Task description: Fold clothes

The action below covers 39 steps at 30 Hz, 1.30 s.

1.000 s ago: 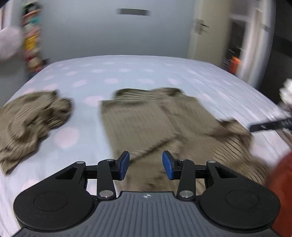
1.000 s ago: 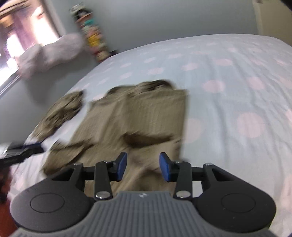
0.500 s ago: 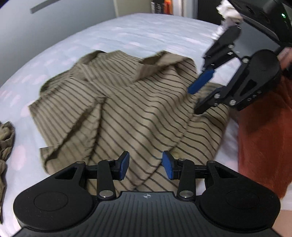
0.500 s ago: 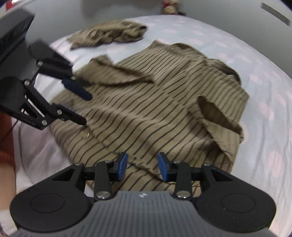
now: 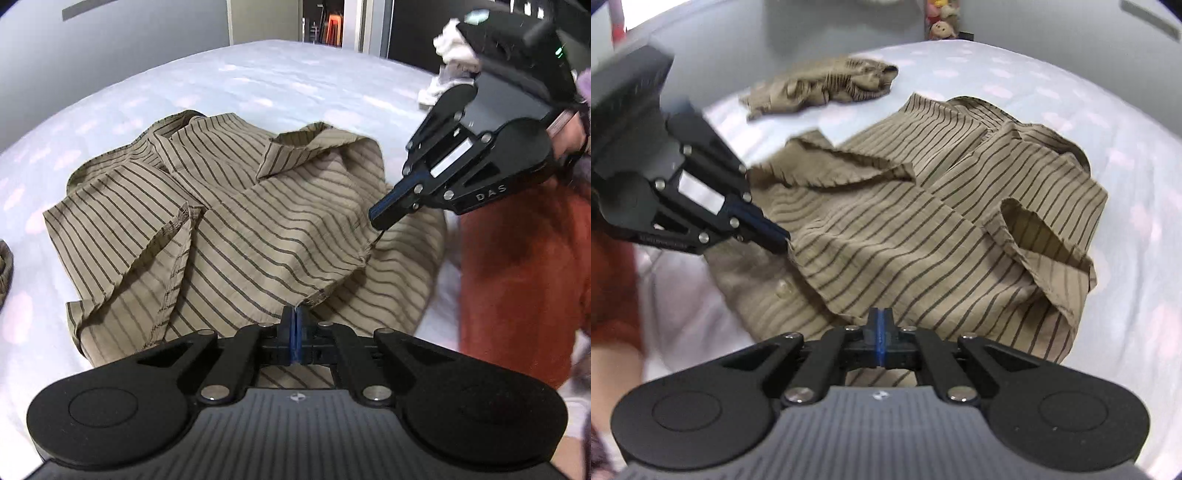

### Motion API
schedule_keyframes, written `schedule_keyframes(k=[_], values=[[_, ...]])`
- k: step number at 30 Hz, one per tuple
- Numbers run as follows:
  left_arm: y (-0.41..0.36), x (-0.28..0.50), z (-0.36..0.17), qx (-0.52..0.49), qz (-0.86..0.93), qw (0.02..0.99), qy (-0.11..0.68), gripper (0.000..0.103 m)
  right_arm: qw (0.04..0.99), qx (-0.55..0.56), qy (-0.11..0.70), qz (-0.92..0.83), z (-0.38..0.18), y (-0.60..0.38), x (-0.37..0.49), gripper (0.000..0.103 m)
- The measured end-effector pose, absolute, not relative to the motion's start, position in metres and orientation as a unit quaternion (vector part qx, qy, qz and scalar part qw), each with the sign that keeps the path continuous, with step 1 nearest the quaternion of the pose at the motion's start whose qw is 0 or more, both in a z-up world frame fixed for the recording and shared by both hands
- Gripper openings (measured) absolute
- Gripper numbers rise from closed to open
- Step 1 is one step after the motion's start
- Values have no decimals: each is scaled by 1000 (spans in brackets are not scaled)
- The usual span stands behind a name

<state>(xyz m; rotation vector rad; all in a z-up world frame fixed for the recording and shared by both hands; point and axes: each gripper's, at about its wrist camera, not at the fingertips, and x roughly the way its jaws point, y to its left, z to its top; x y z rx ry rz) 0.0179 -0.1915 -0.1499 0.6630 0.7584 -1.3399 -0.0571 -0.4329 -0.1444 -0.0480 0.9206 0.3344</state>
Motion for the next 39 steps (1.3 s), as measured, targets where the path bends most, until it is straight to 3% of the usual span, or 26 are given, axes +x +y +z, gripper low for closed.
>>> schedule_keyframes(k=[5, 9, 12, 18, 21, 26, 28, 31, 34, 39], values=[[-208, 16, -172, 345, -580, 634, 377, 0, 836, -80, 515, 173, -167, -407, -42, 0], [-208, 18, -174, 343, -575, 635, 384, 1, 830, -101, 522, 169, -173, -400, -38, 6], [-197, 23, -157, 306, -578, 661, 368, 14, 858, -57, 483, 163, -158, -414, -45, 6], [-178, 53, -124, 215, -547, 726, 357, 21, 907, 55, 390, 146, -123, -452, -58, 29], [-177, 79, -112, 210, -526, 746, 351, 22, 914, 68, 376, 135, -113, -467, -50, 29], [-194, 138, -102, 242, -478, 778, 329, 50, 914, 31, 390, 106, -105, -496, -11, 43], [-204, 166, -104, 235, -464, 788, 329, 52, 913, 25, 397, 90, -106, -514, 8, 56], [-224, 207, -111, 220, -449, 794, 346, 58, 910, 19, 410, 66, -111, -539, 39, 64], [-247, 245, -132, 222, -432, 791, 372, 60, 904, 42, 422, 47, -126, -565, 76, 70], [-267, 286, -166, 219, -413, 791, 394, 60, 894, 89, 440, 22, -160, -602, 131, 70]])
